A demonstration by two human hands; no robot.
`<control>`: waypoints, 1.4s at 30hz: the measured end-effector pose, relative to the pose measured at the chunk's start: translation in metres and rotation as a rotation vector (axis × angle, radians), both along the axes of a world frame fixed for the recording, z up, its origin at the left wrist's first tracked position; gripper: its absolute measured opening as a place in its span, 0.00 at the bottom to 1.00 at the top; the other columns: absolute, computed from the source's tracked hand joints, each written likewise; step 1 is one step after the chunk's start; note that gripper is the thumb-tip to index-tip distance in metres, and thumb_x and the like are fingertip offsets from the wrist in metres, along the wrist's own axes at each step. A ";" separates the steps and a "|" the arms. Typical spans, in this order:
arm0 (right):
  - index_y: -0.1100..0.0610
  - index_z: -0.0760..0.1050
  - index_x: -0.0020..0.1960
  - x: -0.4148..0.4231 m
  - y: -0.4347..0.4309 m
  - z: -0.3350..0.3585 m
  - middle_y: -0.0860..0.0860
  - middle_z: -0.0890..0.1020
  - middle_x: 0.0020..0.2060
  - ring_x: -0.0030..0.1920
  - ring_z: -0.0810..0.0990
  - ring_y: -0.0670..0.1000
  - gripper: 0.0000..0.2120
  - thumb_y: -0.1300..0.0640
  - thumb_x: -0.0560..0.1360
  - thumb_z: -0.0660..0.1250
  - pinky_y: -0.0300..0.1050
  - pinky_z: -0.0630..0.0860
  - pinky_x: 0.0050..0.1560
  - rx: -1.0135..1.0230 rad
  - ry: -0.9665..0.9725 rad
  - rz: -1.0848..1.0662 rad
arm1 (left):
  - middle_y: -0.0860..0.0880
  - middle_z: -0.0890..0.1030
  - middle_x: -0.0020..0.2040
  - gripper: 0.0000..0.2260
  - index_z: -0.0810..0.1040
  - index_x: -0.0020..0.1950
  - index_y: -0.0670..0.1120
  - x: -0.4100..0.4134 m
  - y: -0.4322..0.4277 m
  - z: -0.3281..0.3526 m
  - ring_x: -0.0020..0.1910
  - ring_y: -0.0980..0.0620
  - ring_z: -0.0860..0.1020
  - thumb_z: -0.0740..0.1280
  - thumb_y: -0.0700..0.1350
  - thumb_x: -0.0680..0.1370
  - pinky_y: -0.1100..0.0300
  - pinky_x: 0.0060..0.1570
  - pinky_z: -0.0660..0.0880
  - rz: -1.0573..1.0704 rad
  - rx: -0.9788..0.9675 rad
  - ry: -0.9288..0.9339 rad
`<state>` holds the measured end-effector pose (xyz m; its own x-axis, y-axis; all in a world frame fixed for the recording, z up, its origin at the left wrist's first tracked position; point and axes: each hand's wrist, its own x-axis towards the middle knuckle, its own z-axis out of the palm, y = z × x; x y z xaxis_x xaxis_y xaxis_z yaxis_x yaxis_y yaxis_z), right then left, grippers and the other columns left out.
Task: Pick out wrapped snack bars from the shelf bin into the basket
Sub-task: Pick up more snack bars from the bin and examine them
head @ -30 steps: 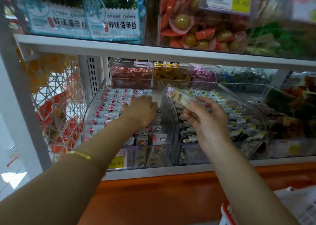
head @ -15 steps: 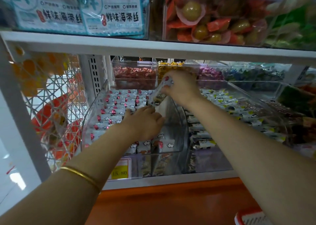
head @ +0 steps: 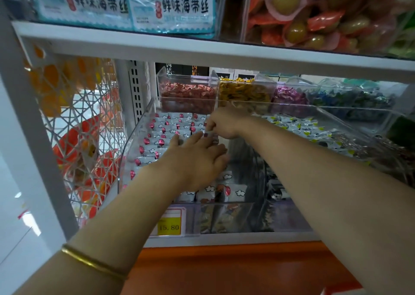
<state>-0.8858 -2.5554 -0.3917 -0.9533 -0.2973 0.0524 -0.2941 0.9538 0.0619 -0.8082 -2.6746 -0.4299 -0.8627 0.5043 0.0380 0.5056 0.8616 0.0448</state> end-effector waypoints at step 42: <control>0.61 0.72 0.42 0.140 0.023 -0.002 0.55 0.79 0.42 0.35 0.80 0.50 0.05 0.63 0.77 0.63 0.39 0.79 0.30 -1.551 0.376 -0.212 | 0.49 0.79 0.48 0.15 0.71 0.65 0.43 0.061 -0.026 0.019 0.49 0.48 0.79 0.58 0.48 0.81 0.53 0.47 0.79 0.234 1.257 -0.190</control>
<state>-0.7459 -2.5325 -0.3939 -0.8324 0.3921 0.3917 -0.3473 0.1818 -0.9199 -0.7472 -2.7008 -0.4113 -0.9694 0.0495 0.2406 0.2454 0.2432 0.9384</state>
